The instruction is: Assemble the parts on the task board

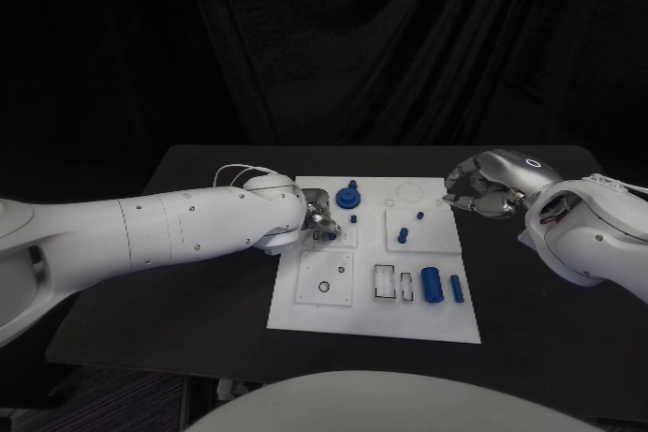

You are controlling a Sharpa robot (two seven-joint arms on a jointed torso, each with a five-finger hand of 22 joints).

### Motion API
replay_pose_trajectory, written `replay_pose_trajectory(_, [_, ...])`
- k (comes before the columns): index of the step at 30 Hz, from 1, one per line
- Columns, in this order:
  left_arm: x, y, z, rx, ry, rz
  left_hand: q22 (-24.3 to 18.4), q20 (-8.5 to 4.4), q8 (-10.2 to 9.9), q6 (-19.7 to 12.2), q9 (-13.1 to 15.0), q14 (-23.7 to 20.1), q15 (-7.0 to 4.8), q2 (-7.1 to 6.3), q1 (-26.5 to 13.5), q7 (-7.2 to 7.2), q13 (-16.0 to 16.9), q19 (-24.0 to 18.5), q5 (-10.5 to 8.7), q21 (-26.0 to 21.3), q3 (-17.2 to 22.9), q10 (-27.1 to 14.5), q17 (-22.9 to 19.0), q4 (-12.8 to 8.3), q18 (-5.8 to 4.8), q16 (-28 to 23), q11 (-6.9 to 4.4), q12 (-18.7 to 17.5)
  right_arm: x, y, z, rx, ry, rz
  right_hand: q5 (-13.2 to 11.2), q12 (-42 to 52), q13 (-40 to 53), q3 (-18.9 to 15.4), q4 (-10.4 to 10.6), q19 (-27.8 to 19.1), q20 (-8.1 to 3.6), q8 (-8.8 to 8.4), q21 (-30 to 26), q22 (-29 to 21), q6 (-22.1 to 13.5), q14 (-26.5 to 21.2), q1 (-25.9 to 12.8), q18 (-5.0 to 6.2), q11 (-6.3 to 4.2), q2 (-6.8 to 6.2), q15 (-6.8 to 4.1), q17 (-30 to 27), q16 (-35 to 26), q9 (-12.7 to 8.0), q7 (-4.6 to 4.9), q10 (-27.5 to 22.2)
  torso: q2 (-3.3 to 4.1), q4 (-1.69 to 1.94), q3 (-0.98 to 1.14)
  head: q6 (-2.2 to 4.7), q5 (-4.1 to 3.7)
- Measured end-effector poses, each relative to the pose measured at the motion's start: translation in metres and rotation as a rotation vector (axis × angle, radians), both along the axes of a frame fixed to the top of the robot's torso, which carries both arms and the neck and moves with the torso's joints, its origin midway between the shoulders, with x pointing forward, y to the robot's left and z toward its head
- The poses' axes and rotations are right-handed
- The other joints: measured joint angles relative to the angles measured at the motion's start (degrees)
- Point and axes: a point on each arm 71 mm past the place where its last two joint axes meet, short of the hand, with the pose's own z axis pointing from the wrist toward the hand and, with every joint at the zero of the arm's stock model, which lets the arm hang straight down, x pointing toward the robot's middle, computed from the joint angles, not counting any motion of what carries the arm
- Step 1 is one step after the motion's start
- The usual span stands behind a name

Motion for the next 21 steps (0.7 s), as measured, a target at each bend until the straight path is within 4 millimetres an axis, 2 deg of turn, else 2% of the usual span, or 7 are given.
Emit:
replay_pose_trajectory(7, [-0.0014, 0.0009, -0.0011, 0.000, 0.004, 0.000, 0.00, 0.00, 0.04, -0.26, 0.34, 0.00, 0.00, -0.30, -0.31, -0.06, 0.00, 0.00, -0.89, 0.00, 1.09, 0.00, 0.00, -0.78, 0.00, 0.00, 0.00, 0.00, -0.0001, 0.0001, -0.0004, -0.002, 0.003, 0.000, 0.00, 0.00, 0.00, 0.16, 0.16, 0.00, 0.00, 0.00, 0.00, 0.00, 0.00, -0.20, 0.00, 0.00, 0.00, 0.00, 0.20, 0.00, 0.00, -0.07, 0.00, 0.00, 0.00, 0.01, 0.00, 0.00, 0.03])
replay_pose_trajectory(10, [-0.0015, 0.0013, -0.0012, 0.001, 0.004, 0.001, 0.00, 0.00, -0.35, -0.29, 0.39, 0.00, 0.00, -0.15, -1.07, -0.06, 0.00, 0.00, -3.90, -0.24, 1.33, 0.00, 0.00, -0.69, 0.00, 0.00, 0.00, 0.00, -0.0002, 0.0001, -0.0007, -0.002, 0.004, 0.000, 0.00, 0.00, 0.00, 0.16, 0.16, 0.00, 0.00, 0.00, 0.00, 0.00, 0.00, -0.20, 0.00, 0.01, 0.00, 0.00, 0.20, 0.00, 0.00, -0.06, 0.00, 0.00, 0.00, 0.01, 0.00, 0.00, 0.07])
replay_pose_trajectory(12, [-0.0015, 0.0017, -0.0012, 0.001, 0.004, 0.001, 0.00, 0.00, -0.74, -0.30, 0.45, 0.00, 0.00, -0.22, -1.72, -0.07, 0.00, 0.00, -5.03, -0.23, 1.29, 0.00, 0.00, -0.65, 0.00, 0.00, 0.00, 0.00, -0.0002, 0.0002, -0.0008, -0.002, 0.004, 0.000, 0.00, 0.00, 0.00, 0.16, 0.16, 0.00, 0.00, 0.00, 0.00, -0.01, 0.00, -0.20, 0.00, 0.01, 0.00, 0.00, 0.20, 0.00, 0.00, -0.06, 0.00, 0.00, 0.00, 0.01, 0.00, 0.00, 0.08])
replay_pose_trajectory(16, [-0.0015, 0.0029, -0.0014, 0.001, 0.005, 0.003, -0.01, 0.00, -1.36, -0.69, 0.45, 0.00, 0.00, -0.38, -2.35, -0.06, 0.00, 0.00, -5.96, -0.60, -0.05, 0.00, -0.01, 0.70, 0.00, 0.00, 0.00, 0.00, -0.0002, 0.0002, -0.0011, -0.003, 0.006, 0.000, 0.00, 0.00, 0.00, 0.16, 0.16, 0.00, 0.00, 0.00, 0.00, -0.01, 0.00, -0.20, 0.00, 0.00, 0.00, 0.00, 0.20, 0.00, 0.00, -0.06, 0.00, 0.00, 0.00, 0.00, 0.00, 0.00, 0.07])
replay_pose_trajectory(21, [-0.0015, 0.0039, -0.0016, 0.001, 0.006, 0.005, 0.00, 0.01, -1.73, -0.87, 0.44, 0.00, 0.00, -0.44, -2.42, -0.09, 0.00, 0.00, -6.76, -0.60, -0.70, 0.00, -0.01, 1.34, 0.00, 0.00, 0.00, 0.00, -0.0003, 0.0003, -0.0016, -0.005, 0.008, 0.000, -0.01, 0.00, 0.00, 0.16, 0.16, 0.00, 0.00, 0.00, 0.00, -0.01, 0.00, -0.21, 0.00, 0.00, 0.00, 0.00, 0.20, 0.00, 0.00, -0.06, 0.00, 0.00, 0.01, 0.00, 0.00, 0.00, 0.02])
